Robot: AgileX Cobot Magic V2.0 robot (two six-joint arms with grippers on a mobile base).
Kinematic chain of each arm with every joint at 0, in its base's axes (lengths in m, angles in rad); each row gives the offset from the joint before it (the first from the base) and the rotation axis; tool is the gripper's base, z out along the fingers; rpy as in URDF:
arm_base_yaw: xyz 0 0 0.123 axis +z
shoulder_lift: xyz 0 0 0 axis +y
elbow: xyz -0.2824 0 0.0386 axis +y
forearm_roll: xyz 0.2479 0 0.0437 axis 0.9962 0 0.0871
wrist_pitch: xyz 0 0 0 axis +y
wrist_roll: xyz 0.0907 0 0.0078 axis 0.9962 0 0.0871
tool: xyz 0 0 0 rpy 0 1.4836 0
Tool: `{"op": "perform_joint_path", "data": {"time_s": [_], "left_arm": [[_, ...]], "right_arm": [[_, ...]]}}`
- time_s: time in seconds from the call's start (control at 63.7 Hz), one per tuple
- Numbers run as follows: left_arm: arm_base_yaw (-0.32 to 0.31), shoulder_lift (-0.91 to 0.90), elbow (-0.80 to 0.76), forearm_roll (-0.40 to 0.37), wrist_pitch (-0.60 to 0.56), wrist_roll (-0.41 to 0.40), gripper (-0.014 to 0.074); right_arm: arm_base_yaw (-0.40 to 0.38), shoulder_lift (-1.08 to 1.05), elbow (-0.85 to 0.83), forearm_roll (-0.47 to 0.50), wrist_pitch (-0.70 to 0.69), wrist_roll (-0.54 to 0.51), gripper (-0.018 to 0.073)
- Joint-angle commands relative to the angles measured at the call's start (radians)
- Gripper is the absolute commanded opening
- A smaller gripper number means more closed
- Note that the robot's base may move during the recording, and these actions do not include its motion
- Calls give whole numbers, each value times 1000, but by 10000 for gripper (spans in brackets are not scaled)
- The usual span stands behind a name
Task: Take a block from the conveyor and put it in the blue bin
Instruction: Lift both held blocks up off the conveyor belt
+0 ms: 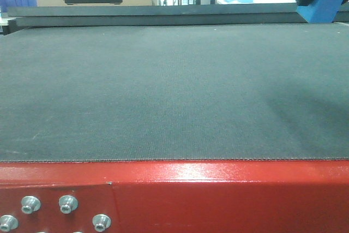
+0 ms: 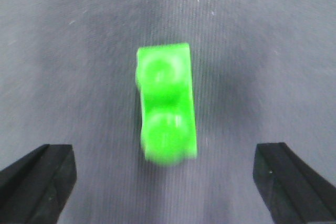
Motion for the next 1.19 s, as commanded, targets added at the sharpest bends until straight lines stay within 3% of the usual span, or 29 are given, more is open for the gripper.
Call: {"op": "perform_joint_path", "data": {"time_s": [0.0,0.471,0.581,0.722,0.879,1.068,1.178], "left_arm": [[3,32,-7,-4,-55,1,589],[3,107,-7,-38,-154,1,589],[3,111,-7,-54,-150,1,542],[3,131,-7,-56,-124,-1,295],[3,132,-9,-56,-103,-1,-107],[-8,71,-41,-83,-69,-1,-109],[-57,0,-68,-110,-65,-1,-111]], "right_arm": [[2,-11,2,-3,-25,0,-162],[2,-11,2,-3,-57,0,-162],[2,-11,2,-3,-59,0,-162],[2,-11,2,-3,-61,0,-162],[2,-11,2,-3,-61,0,-162],[2,-11,2,-3,-68,0,-162],[-16,-11,4,-3,-80,0,-162]]}}
